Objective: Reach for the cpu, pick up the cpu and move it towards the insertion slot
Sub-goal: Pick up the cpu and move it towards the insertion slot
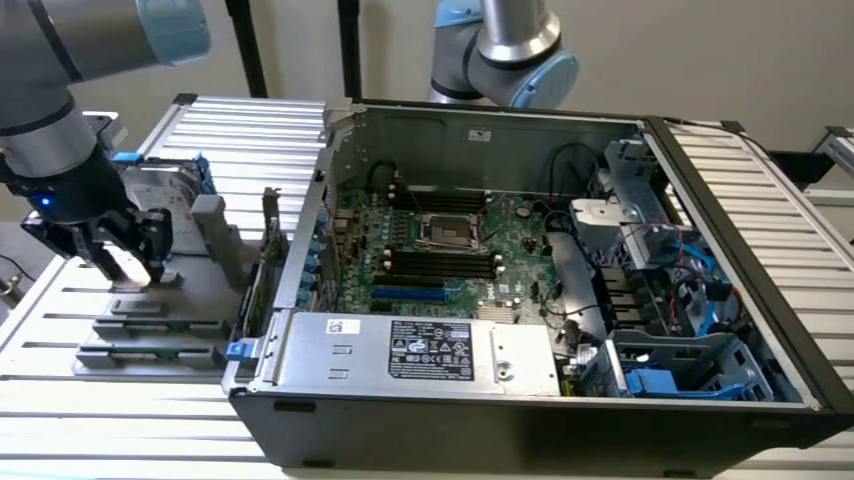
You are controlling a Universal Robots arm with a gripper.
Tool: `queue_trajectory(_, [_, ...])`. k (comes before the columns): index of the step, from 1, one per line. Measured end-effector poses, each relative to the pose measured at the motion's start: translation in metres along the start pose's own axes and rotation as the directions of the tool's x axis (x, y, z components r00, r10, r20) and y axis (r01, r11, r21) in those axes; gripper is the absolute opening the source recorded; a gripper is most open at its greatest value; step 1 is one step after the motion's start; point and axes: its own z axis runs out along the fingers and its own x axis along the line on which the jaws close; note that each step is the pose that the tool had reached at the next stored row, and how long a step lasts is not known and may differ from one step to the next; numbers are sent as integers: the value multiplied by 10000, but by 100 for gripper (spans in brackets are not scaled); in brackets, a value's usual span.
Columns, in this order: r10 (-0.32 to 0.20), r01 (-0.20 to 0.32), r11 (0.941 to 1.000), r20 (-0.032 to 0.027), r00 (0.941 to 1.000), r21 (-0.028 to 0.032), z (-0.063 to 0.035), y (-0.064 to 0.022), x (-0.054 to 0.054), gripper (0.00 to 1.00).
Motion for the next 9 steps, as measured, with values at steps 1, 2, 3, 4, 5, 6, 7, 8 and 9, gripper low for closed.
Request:
queue_trajectory(1, [-2,2,10000,-1,10000,1,-45,-1,-6,55])
queue_trajectory(2, [0,0,10000,-1,10000,0,-90,0,-10,55])
queue_trajectory(3, [0,0,10000,0,10000,-2,-135,1,-15,55])
queue_trajectory(4, [0,0,10000,-1,10000,-3,-180,1,-20,55])
queue_trajectory(5, [0,0,10000,-1,10000,-4,-225,1,-26,55])
queue_trajectory(6, [0,0,10000,0,10000,-5,-270,1,-33,55])
queue_trajectory(7, [0,0,10000,-1,10000,-6,-317,1,-41,55])
queue_trajectory(8, [0,0,10000,0,10000,-8,-362,2,-50,55])
queue_trajectory(9, [0,0,10000,1,10000,-10,-407,2,-61,55])
